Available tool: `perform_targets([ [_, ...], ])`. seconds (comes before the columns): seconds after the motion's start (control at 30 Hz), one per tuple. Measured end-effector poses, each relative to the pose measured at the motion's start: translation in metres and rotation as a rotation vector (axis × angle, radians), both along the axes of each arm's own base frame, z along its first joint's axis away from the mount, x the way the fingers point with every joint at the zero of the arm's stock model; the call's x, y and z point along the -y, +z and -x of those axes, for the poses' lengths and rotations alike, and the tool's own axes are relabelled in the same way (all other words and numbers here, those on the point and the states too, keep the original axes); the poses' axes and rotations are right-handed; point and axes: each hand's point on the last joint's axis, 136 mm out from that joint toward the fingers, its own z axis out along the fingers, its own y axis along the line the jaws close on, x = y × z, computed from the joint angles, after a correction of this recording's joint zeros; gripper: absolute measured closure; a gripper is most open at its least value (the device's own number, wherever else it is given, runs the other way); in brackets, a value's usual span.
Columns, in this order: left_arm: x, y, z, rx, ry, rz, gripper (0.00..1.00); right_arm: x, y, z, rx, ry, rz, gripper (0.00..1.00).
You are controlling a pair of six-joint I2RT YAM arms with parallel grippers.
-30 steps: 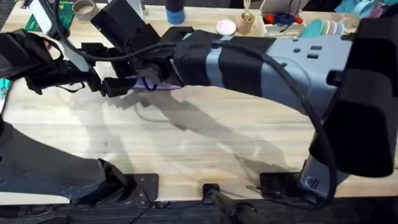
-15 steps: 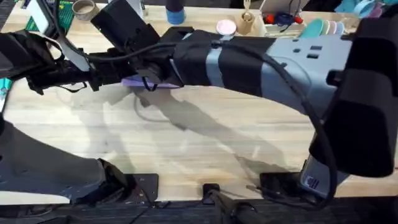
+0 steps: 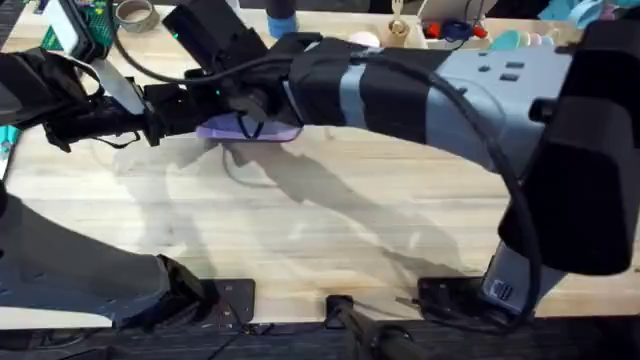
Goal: Unzip the bag, pick up the pens from the table one at a time and place them inside, then zip the bag closed.
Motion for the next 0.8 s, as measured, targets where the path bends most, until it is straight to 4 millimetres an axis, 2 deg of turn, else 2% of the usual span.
perform_targets([
  [0.13,0.002,0.0,0.0,-0.001,-0.006,-0.003,0.959,0.011,-0.006,-0.004,-0.038,-0.007,0.025,0.973],
  [0.3,0.002,-0.001,0.0,-0.001,-0.006,-0.003,0.959,0.033,-0.006,-0.018,-0.062,-0.045,0.042,0.973],
  [0.33,0.002,0.0,-0.001,0.002,-0.006,-0.005,0.959,0.047,-0.009,-0.028,-0.078,-0.072,0.052,0.973],
  [0.5,0.002,0.0,-0.001,0.003,-0.007,-0.004,0.959,0.061,-0.013,-0.035,-0.106,-0.085,0.07,0.973],
  [0.8,0.004,0.004,-0.001,0.014,-0.012,0.018,0.959,0.091,-0.003,-0.052,-0.125,-0.124,0.062,0.973],
])
